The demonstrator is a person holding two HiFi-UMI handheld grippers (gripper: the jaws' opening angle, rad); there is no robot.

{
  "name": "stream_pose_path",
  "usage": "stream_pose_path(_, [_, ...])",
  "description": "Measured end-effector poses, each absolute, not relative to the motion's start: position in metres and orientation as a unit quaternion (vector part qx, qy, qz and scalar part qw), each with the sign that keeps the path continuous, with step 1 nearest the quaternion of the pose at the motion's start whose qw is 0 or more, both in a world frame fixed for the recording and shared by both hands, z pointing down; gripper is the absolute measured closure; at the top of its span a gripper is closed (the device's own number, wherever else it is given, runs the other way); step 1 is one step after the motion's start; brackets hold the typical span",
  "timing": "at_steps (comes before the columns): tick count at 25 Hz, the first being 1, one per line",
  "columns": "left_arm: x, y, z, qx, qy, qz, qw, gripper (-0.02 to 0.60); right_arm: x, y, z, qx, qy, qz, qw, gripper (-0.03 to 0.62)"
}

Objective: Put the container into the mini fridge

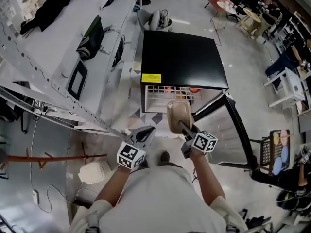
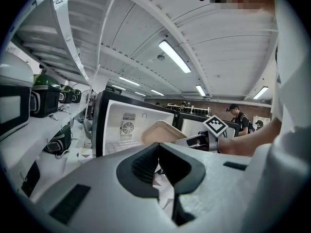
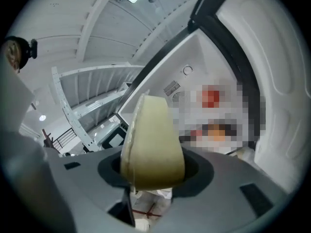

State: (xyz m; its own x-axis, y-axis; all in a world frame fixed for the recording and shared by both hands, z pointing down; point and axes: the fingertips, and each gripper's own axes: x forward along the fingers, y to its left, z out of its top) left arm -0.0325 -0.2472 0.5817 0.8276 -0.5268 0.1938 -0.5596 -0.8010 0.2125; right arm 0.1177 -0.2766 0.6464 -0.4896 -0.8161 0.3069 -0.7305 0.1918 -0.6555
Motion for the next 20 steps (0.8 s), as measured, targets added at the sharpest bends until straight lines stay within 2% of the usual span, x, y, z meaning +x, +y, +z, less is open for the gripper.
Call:
stream_pose_path(16, [-0.019, -0.280, 0.576, 0.929, -0.340, 0.065, 0.132, 0.577, 0.119, -0.361, 0.704, -0.448, 0.740, -0.485, 0.130, 0.401])
stream_pose_path(20, [-0.020, -0.286, 0.578, 0.923, -0.355, 0.066, 0.133, 0.577, 0.124, -0.379, 0.714, -0.437, 0.718, -0.515, 0.171, 0.396])
